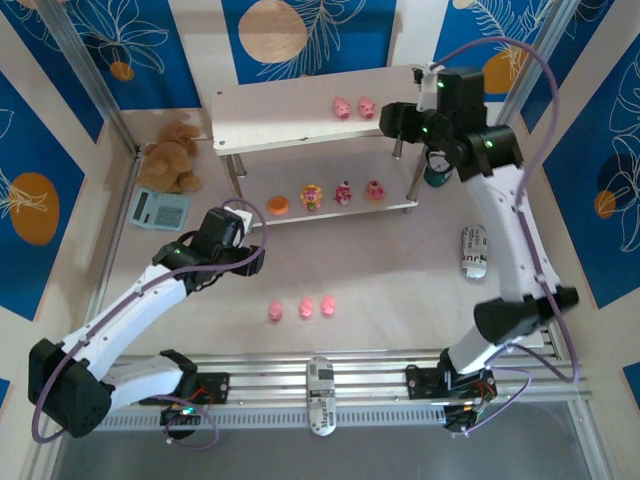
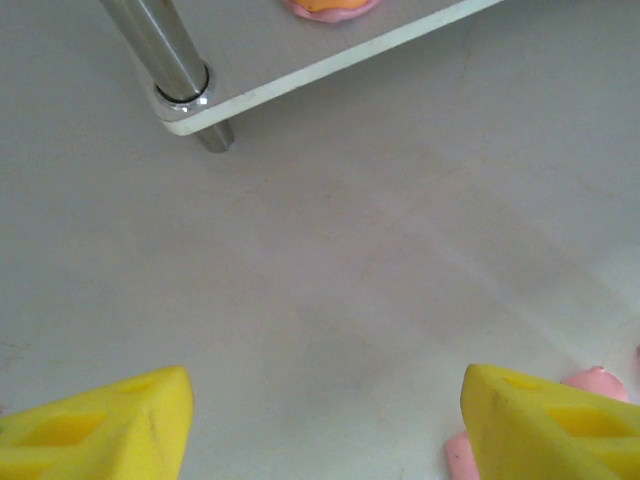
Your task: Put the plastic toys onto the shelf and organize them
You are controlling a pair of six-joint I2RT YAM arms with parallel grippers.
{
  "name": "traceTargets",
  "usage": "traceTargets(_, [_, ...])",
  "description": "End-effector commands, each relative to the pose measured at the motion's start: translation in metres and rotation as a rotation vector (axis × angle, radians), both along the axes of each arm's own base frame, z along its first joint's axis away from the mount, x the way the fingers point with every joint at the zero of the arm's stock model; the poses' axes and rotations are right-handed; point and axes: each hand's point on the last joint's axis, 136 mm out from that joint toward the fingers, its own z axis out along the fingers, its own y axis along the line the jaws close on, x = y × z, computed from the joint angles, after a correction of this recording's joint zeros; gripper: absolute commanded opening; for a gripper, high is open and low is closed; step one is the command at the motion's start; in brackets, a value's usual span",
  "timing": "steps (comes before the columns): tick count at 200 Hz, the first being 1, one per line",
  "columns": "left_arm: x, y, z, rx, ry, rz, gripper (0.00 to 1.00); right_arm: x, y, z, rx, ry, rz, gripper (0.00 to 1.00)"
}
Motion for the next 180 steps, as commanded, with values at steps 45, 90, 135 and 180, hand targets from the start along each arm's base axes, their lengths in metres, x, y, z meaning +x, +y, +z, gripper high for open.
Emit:
traceTargets(45, [-0.049,-0.006,-0.055,0.016,0.171,-0.027,0.70,-0.091,-0.025,-0.063,-0.001,0.119,-0.044,0.60])
traceTargets(90, [-0.080,-0.022,-0.086,0.032,0.243,-0.008,0.70,-0.138,-0.008,-0.149,-0.003,0.336,0.001,0.61])
traceTargets(135, [-0.085,-0.041,-0.097,-0.007,0.245,0.003,0.72,-0.147,0.014,-0.181,-0.042,0.414,0.057,0.61])
traceTargets(180, [-0.086,-0.052,-0.115,0.013,0.282,0.004,0.71,-0.141,0.022,-0.188,-0.033,0.416,0.078,0.61])
